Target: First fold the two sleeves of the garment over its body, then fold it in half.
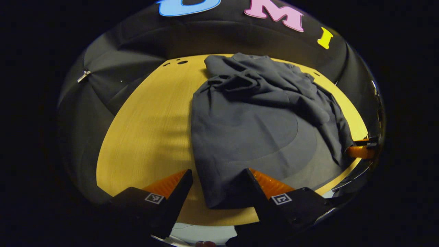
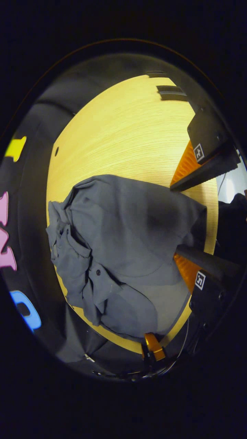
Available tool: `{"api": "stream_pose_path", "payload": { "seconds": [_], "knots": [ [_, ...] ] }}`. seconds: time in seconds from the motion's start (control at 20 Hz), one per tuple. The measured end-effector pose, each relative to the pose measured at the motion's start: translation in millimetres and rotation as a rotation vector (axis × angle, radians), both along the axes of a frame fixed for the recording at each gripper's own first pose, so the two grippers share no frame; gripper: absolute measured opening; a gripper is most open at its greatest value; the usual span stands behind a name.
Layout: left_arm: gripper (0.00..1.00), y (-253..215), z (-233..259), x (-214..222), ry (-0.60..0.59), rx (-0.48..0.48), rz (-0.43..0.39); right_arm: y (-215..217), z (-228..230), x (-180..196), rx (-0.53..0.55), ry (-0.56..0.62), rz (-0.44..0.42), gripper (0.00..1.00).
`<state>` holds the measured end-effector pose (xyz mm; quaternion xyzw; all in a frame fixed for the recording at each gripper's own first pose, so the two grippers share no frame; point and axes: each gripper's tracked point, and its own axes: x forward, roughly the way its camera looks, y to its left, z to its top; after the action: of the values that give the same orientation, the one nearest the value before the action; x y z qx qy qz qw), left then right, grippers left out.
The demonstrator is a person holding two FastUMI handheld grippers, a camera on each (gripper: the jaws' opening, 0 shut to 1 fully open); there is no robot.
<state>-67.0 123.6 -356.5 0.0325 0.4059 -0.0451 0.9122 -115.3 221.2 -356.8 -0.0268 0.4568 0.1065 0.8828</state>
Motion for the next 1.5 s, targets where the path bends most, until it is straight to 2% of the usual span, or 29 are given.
{"api": "stream_pose_path", "payload": {
  "seconds": [0.1,0.15,0.2,0.25,0.35,0.4,0.5,0.55,0.7,0.9,1.1,1.5],
  "knots": [
    [0.98,-7,-5,8,-0.015,-0.002,-0.003,7,1,2,-0.010,-0.025,0.042,1.00],
    [0.95,-18,0,8,-0.039,-0.004,-0.056,10,2,2,0.004,-0.027,0.045,0.95],
    [0.74,-31,1,9,-0.047,-0.003,-0.130,17,1,4,0.009,-0.042,0.059,0.86],
    [0.53,-38,-1,6,-0.054,-0.006,-0.194,28,2,3,0.026,-0.041,0.104,0.72],
    [0.12,-36,-3,8,-0.023,-0.008,-0.208,42,2,3,0.023,-0.035,0.170,0.29],
    [0.06,-36,-1,9,0.002,-0.037,-0.201,39,0,3,0.022,-0.027,0.182,0.07],
    [0.06,-43,5,-2,0.070,-0.148,-0.190,37,7,-4,0.062,-0.007,0.173,0.05],
    [0.06,-42,9,-10,0.089,-0.172,-0.188,35,15,-9,0.096,-0.002,0.170,0.05],
    [0.05,-44,22,-39,0.139,-0.223,-0.217,22,37,-31,0.189,0.033,0.166,0.05],
    [0.06,-43,41,-73,0.183,-0.278,-0.232,5,64,-49,0.242,0.030,0.138,0.05],
    [0.05,-52,79,-49,0.113,-0.358,-0.191,10,93,-36,0.316,-0.061,0.046,0.05],
    [0.05,-67,152,31,-0.063,-0.458,-0.142,32,169,43,0.426,-0.277,-0.032,0.05]
  ]
}}
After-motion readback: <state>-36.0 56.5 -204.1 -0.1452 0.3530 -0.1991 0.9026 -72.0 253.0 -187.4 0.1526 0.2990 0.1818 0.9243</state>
